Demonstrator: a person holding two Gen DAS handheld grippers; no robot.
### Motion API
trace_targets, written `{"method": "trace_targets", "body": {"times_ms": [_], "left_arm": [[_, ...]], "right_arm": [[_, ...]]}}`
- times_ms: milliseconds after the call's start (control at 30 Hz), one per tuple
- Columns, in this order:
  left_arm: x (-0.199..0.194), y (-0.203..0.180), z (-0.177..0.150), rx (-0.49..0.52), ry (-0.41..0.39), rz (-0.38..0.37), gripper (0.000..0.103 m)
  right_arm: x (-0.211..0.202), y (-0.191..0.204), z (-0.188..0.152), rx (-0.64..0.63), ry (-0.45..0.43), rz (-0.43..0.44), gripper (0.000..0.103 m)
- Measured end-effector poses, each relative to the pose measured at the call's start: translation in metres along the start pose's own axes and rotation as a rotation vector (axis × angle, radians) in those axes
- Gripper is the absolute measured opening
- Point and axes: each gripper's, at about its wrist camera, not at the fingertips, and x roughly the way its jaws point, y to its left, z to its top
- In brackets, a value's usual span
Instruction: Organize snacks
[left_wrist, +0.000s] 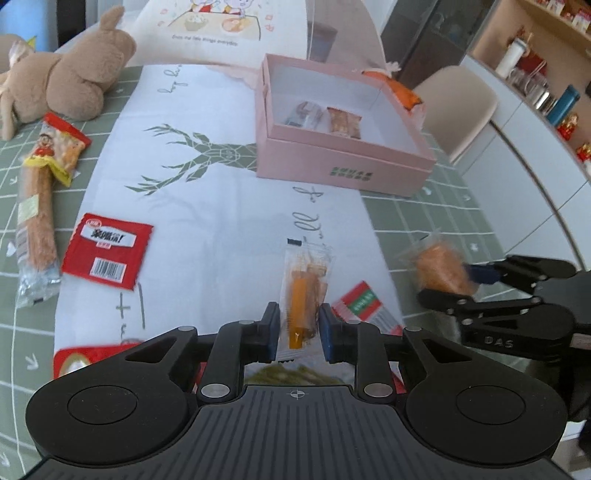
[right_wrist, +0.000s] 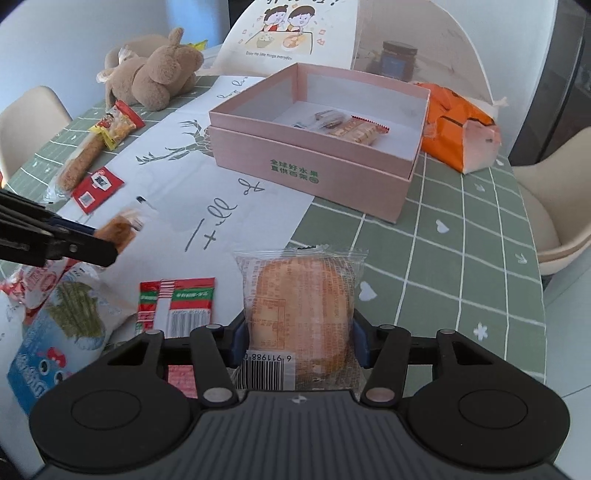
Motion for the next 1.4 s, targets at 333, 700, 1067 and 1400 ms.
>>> {"method": "trace_targets", "body": {"times_ms": [333, 700, 1067, 1400], "left_arm": [[-0.036, -0.014, 0.113, -0.112, -0.378, -0.226, 0.033], [-0.004, 0.032, 0.029, -0.118, -0.137, -0.006, 0.031], [-0.040, 0.091, -0.022, -0.249, -0.147, 0.188, 0.031], [-0.049, 0.113, -0.051, -0.308, 0.022, 0.216, 0.032]], "right_arm": [[-0.034, -0.005, 0.033, 0.000, -0.099, 0.007, 0.053], [-0.032, -0.019, 0.037, 0.059, -0.100, -0.029, 0.053], [-0.020, 0.001, 0.146, -0.040, -0.308, -0.089, 0.080], [0.006, 0.107, 0.041, -0.207, 0.080, 0.318, 0.081]]}}
